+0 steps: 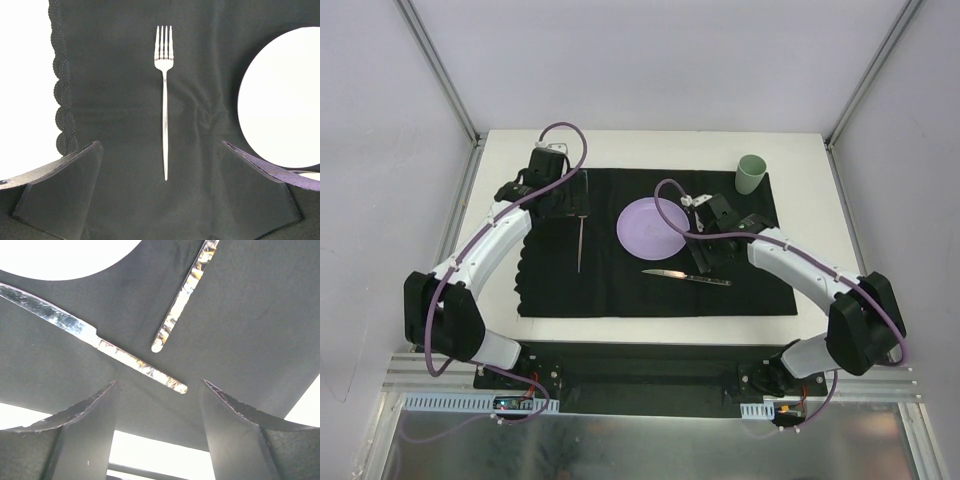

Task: Set the dinner table for one person
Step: Move the napkin to the center of the board, then pick up the knife with the napkin.

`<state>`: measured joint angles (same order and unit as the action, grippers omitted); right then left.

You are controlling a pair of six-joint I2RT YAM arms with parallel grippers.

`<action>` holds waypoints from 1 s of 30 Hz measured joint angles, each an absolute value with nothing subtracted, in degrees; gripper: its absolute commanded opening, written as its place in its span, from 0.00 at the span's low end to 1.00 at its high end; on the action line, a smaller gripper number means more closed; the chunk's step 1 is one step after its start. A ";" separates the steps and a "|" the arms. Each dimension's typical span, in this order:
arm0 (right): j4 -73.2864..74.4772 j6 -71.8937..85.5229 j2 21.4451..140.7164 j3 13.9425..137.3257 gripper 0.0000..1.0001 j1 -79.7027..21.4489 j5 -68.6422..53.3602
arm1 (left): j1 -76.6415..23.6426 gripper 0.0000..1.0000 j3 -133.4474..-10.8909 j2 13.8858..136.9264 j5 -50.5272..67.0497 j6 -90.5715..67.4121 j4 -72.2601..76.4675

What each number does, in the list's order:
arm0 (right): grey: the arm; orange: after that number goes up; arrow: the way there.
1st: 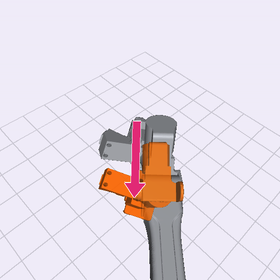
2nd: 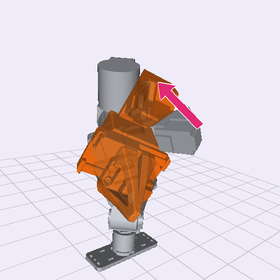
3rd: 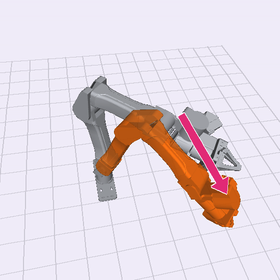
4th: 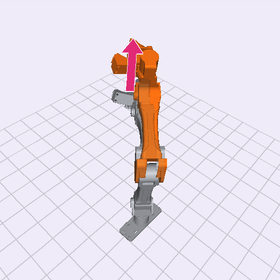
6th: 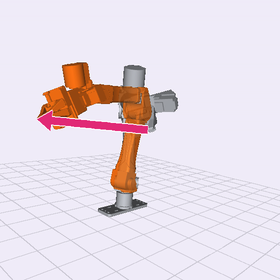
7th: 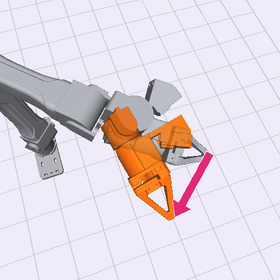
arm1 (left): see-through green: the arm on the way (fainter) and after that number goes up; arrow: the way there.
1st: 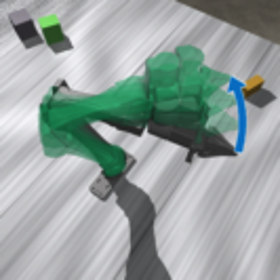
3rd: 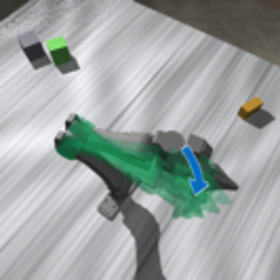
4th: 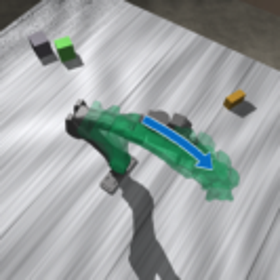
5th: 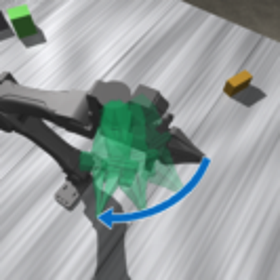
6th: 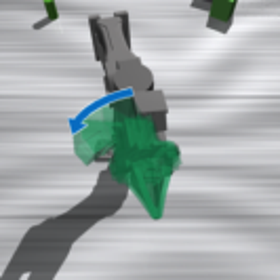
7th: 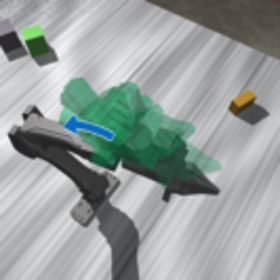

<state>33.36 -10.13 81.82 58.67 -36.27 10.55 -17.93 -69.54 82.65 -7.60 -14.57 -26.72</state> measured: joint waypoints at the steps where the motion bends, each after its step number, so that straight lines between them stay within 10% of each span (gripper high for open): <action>1: 33.50 -10.90 82.28 59.09 0.67 -36.27 10.66 | -17.93 0.99 -69.54 82.43 -7.51 -14.55 -26.72; 30: 39.68 -31.70 95.33 62.94 0.69 -40.71 2.72 | -12.25 0.99 -65.84 75.64 -2.37 -14.26 -26.87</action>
<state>39.68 -31.70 95.33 62.94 -40.71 2.72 -12.25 -65.84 75.64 -2.37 -14.26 -26.87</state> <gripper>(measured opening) 0.689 0.992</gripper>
